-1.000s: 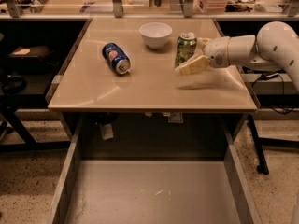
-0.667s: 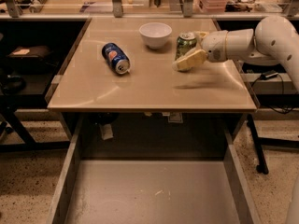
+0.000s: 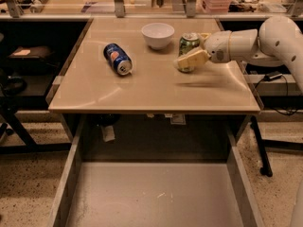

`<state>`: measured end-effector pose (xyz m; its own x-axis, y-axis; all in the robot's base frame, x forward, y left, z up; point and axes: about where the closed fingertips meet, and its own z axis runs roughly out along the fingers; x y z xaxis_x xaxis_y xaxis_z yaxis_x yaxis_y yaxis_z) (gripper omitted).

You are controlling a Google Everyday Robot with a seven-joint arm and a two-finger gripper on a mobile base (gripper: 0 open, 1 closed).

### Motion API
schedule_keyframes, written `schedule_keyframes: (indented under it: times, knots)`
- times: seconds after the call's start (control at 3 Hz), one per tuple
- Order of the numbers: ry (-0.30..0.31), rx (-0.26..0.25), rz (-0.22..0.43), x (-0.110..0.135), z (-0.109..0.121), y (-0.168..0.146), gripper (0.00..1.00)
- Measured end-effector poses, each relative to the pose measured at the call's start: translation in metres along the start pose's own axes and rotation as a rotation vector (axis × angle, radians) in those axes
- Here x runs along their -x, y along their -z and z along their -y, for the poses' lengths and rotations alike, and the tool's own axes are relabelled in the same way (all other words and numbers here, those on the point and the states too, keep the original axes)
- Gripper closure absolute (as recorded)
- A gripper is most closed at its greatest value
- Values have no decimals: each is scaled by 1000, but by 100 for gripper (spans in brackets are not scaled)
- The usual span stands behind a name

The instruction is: Place green can into top drawer

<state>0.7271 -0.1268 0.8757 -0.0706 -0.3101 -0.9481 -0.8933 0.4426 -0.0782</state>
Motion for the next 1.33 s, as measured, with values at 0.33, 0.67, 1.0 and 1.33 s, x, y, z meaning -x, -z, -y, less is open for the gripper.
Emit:
schedule_keyframes:
  times: [0.33,0.67,1.0,1.33]
  knots:
    - [0,0,0,0,0,0,43]
    - [0,0,0,0,0,0,66]
    - [5,2,7,6,-2,-2,88]
    - [47,18,24,25,-22,5,100]
